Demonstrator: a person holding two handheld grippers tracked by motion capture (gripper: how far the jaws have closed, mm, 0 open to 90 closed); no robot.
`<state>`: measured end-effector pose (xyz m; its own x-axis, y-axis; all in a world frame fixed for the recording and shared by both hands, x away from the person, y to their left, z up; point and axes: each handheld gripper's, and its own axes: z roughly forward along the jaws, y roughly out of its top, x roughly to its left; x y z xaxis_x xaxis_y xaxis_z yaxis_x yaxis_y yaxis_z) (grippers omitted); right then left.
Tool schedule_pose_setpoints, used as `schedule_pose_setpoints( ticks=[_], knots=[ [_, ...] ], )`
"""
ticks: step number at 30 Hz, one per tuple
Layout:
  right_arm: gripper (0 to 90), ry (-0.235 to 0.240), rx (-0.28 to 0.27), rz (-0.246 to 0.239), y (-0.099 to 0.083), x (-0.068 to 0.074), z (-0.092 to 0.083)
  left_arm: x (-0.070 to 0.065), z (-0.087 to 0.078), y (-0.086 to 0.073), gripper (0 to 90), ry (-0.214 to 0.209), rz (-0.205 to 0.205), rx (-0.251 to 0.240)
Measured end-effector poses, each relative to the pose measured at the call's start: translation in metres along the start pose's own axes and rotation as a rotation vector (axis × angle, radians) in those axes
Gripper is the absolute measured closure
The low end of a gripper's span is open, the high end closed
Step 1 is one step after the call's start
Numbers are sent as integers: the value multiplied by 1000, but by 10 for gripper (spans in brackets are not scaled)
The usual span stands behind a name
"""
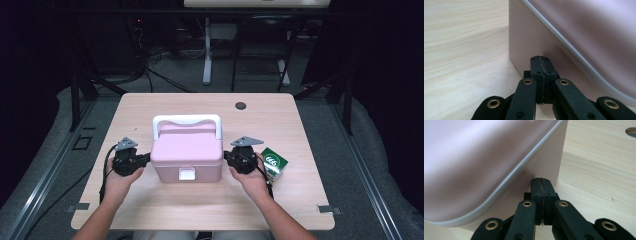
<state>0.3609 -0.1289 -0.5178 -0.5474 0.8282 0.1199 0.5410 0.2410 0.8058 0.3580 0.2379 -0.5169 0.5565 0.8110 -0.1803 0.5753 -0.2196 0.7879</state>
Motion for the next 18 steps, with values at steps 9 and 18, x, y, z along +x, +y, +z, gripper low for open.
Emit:
schedule_pose_setpoints(
  ticks=[9,18],
  knots=[
    [900,7,4,-13,-25,7,-34,-24,-10,-13,900,-51,30,13],
    [900,6,0,-11,-39,8,-51,-41,-19,-24,900,-81,63,22]
  ],
)
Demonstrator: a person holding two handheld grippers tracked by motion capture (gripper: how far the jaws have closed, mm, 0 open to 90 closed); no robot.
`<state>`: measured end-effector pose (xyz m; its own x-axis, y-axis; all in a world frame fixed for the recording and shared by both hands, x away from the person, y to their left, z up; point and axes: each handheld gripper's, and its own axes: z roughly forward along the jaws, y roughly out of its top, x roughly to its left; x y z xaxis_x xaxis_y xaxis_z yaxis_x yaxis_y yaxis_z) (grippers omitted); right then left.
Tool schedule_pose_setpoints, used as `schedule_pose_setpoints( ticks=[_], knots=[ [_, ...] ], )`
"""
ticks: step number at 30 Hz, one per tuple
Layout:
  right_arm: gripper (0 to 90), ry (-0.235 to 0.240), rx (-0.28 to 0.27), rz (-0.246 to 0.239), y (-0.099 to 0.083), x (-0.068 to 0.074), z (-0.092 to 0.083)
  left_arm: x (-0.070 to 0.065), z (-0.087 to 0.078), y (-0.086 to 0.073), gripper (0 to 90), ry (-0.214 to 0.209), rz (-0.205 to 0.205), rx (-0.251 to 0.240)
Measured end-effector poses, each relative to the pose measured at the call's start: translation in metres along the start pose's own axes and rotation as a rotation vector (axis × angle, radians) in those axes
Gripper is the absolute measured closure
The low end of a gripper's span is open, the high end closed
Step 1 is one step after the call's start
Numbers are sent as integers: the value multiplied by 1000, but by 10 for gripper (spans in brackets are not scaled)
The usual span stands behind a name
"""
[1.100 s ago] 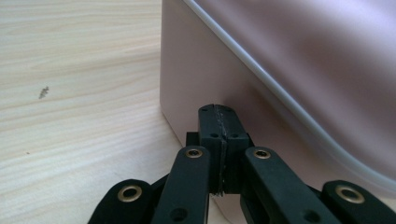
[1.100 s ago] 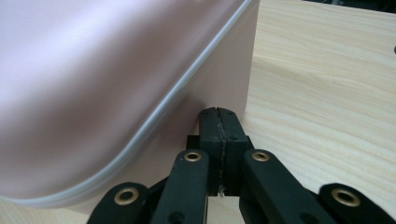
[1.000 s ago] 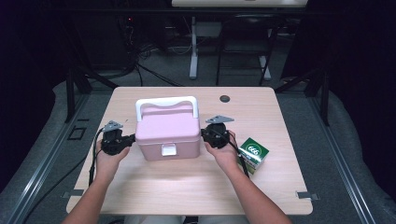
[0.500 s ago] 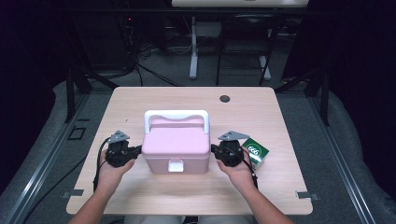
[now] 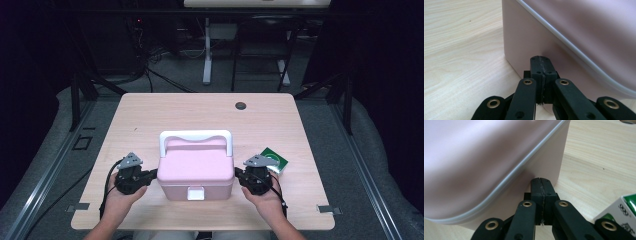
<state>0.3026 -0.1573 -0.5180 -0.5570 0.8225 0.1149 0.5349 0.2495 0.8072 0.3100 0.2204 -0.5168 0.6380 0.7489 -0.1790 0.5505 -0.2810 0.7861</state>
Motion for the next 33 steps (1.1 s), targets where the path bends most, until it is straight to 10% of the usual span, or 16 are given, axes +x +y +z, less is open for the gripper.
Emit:
schedule_pose_setpoints(
  ticks=[19,33],
  knots=[
    [900,6,18,-21,-12,4,-9,0,0,-7,898,-47,-22,-28],
    [694,70,-77,7,26,-23,-38,12,-27,28,626,-52,-33,-64]
  ],
)
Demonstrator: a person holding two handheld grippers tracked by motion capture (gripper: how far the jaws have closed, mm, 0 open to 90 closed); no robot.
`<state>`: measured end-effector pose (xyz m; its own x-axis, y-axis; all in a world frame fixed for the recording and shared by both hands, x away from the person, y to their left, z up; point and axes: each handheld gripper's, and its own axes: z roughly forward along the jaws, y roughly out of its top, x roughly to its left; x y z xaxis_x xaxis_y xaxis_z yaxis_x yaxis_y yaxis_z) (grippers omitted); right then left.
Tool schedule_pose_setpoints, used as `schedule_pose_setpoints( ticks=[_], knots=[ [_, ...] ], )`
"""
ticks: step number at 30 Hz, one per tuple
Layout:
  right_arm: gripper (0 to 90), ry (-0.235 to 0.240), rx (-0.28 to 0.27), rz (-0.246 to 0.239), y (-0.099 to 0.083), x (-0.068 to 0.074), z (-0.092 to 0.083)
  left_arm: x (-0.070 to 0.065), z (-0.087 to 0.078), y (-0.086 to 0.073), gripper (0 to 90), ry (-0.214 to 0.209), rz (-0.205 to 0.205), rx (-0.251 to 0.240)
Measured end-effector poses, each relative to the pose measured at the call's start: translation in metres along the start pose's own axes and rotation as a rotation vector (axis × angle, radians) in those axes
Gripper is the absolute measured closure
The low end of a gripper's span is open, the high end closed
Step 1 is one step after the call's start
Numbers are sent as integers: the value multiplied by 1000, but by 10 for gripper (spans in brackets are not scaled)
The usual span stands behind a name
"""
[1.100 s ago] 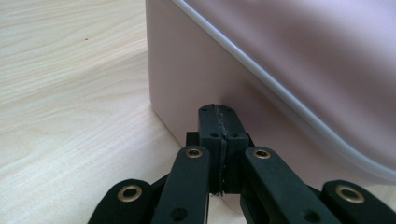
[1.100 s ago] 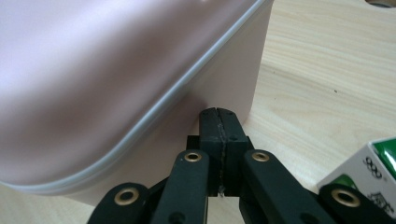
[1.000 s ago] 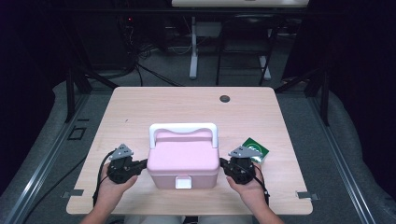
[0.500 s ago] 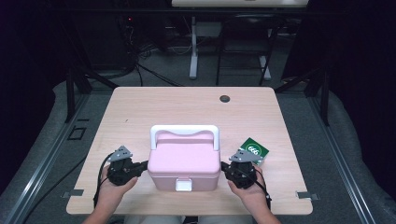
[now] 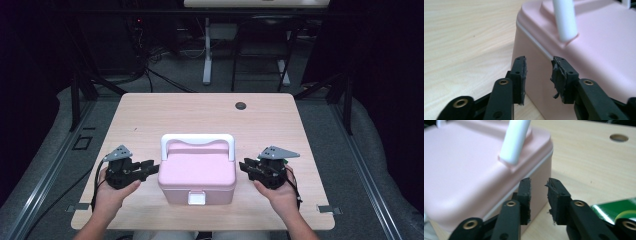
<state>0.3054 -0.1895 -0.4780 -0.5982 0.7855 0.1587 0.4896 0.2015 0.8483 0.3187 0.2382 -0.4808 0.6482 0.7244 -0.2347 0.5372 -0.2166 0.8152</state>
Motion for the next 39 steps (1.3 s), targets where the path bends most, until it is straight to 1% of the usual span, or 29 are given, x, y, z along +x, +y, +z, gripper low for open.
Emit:
schedule_pose_setpoints(
  ticks=[1,3,4,5,7,10,11,13,17,19,20,22,23,25,28,30,31,32,34,35,39],
  knots=[
    [674,17,-7,8,4,-2,-1,0,-2,4,623,0,4,-3],
    [648,51,-2,24,12,-5,-3,0,-6,13,608,-5,12,-4],
    [632,62,-4,27,15,-5,-3,0,-6,13,601,-5,12,-4],
    [613,73,-2,23,19,-5,-3,-2,-9,21,593,-12,24,-6],
    [586,95,-7,15,25,-3,-2,-4,-10,28,578,-29,31,-11],
    [557,118,-16,8,31,-2,1,-6,-8,37,557,-60,25,-20],
    [555,123,-14,15,33,-1,3,-6,-6,39,553,-64,23,-24],
    [552,130,-10,15,35,0,7,-7,-3,42,548,-68,29,-23],
    [552,135,-2,8,36,2,14,-10,6,44,551,-81,31,-14],
    [556,141,-1,4,37,4,17,-11,10,43,565,-89,30,-7],
    [565,144,2,2,37,4,19,-11,12,43,574,-91,36,-8],
    [591,150,0,2,38,5,20,-13,14,43,592,-83,37,-3],
    [610,152,0,0,38,5,20,-13,14,43,606,-77,44,-1],
    [629,152,-3,-5,38,7,20,-13,14,43,637,-68,48,1],
    [667,132,-4,-17,38,9,18,-13,13,43,659,-75,45,-2],
    [697,134,-10,-15,37,10,17,-13,12,43,681,-79,48,-2],
    [705,131,-13,-16,36,11,16,-14,12,43,689,-77,56,-2],
    [714,123,-17,-27,35,13,15,-15,11,42,698,-75,60,-7],
    [727,117,-27,-35,34,15,14,-17,10,41,715,-72,69,-8],
    [734,114,-29,-39,34,16,13,-17,10,41,724,-74,64,-11],
    [741,115,-28,-40,32,17,10,-20,9,39,734,-72,70,-15]
  ],
)
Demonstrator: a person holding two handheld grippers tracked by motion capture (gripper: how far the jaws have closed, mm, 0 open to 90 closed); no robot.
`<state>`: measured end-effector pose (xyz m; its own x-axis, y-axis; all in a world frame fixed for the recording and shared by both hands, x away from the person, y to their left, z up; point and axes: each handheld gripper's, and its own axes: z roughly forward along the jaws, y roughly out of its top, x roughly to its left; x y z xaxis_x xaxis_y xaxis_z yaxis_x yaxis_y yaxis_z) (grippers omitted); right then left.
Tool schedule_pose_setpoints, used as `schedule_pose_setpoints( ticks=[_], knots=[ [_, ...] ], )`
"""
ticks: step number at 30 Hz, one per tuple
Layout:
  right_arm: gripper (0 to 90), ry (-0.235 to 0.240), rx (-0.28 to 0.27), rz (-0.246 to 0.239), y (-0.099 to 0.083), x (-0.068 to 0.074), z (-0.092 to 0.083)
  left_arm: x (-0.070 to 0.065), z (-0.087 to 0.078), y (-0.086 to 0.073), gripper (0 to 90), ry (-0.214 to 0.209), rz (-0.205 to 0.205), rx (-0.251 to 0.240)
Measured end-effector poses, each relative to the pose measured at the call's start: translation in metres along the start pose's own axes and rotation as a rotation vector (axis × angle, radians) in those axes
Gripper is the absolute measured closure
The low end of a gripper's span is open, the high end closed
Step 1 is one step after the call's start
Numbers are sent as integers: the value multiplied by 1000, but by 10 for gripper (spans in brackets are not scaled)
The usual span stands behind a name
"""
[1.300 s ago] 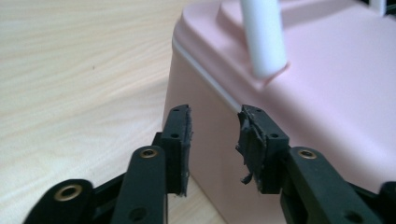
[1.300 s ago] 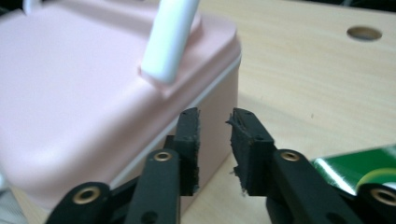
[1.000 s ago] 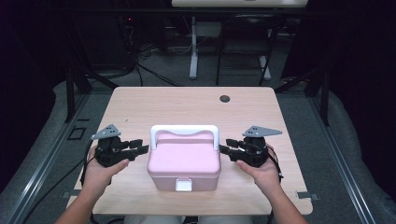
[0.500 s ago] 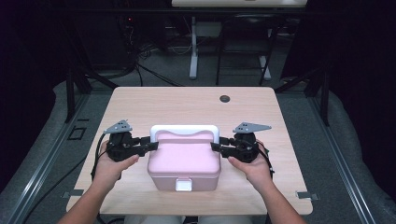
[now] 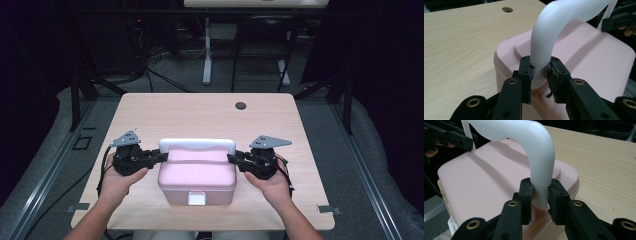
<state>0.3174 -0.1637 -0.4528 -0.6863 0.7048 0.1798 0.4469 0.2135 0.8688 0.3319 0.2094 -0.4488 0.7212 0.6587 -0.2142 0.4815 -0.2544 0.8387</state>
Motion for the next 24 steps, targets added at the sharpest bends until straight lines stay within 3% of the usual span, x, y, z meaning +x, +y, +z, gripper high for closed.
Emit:
schedule_pose_setpoints(
  ticks=[14,24],
  knots=[
    [741,-4,11,12,-3,3,-9,-9,-1,2,736,-15,14,32],
    [742,1,-25,29,11,1,-14,-7,-7,24,733,-7,23,24]
  ],
)
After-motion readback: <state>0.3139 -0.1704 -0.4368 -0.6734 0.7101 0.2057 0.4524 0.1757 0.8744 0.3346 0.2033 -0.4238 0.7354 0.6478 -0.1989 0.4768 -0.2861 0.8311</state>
